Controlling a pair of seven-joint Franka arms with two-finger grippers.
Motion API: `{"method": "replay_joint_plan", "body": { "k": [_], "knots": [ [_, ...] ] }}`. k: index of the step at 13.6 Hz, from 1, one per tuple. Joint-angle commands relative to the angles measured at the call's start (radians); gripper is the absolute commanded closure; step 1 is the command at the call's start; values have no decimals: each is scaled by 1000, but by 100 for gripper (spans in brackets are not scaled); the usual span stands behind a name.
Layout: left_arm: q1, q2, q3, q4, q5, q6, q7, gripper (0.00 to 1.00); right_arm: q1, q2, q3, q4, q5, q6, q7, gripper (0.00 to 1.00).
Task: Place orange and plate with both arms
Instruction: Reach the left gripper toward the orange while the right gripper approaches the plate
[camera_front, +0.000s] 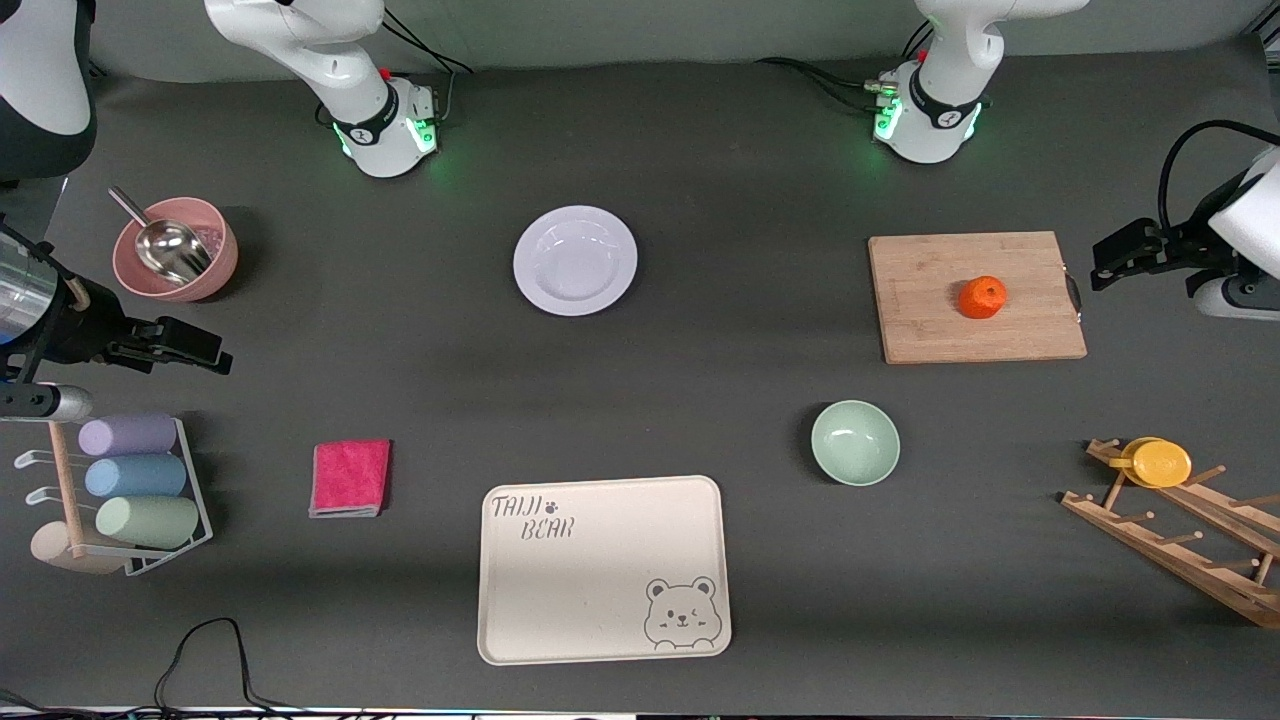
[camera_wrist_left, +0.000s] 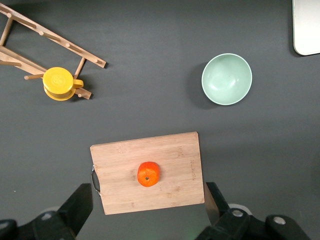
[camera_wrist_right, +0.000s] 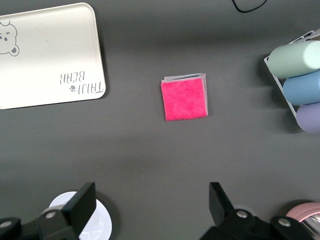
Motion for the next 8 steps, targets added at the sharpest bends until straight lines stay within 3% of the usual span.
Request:
{"method": "replay_joint_plan", "body": {
  "k": [1,8],
  "knots": [
    [-11,-3,7,3,-9,-23,14,0,-2,6,-2,25,1,-21,22,0],
    [4,-42,15,-25,-6,-55,48,0,12,0,-1,14,1,-26,30,0]
  ]
}}
